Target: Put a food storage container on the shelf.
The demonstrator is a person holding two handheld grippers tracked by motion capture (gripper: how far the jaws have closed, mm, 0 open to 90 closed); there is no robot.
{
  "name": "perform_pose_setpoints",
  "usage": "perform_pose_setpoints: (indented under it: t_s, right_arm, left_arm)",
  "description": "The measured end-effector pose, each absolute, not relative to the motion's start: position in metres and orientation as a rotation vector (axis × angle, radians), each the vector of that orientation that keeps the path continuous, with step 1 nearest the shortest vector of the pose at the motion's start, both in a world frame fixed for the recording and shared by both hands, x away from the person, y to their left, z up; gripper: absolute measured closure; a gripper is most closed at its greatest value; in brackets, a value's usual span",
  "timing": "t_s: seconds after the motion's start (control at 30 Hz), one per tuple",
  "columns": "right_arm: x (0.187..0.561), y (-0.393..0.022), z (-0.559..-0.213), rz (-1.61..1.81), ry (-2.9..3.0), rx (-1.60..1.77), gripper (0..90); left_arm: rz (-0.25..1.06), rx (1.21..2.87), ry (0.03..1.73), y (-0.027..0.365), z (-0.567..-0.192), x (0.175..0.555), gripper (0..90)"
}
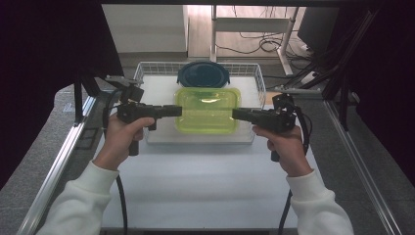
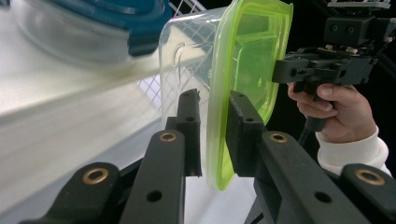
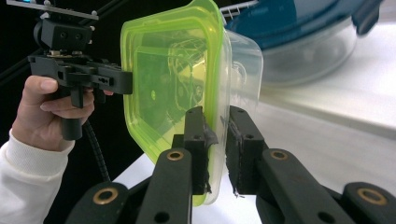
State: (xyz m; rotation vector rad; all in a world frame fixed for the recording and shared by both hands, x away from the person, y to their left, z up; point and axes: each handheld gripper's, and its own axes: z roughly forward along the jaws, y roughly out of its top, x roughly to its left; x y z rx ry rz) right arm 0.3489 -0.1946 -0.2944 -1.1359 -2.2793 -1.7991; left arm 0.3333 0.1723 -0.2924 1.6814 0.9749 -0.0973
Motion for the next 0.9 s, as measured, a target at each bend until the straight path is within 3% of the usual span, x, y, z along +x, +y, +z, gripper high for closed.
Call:
perform_pose_setpoints:
  t_s: [0.47, 0.9]
  right_arm:
    - [0.374, -0.189, -0.253, -1.843, -2.3, -1.119, 78.5]
    - [0.422, -0.178, -0.231, -1.801, -2.279, -1.162, 78.7]
  left_arm:
    - [-0.091, 1.668, 0.956, 0.179, -0.255, 0.362, 76.9]
    - [-0.118, 1.657, 0.982, 0.189, -0.235, 0.408, 76.9]
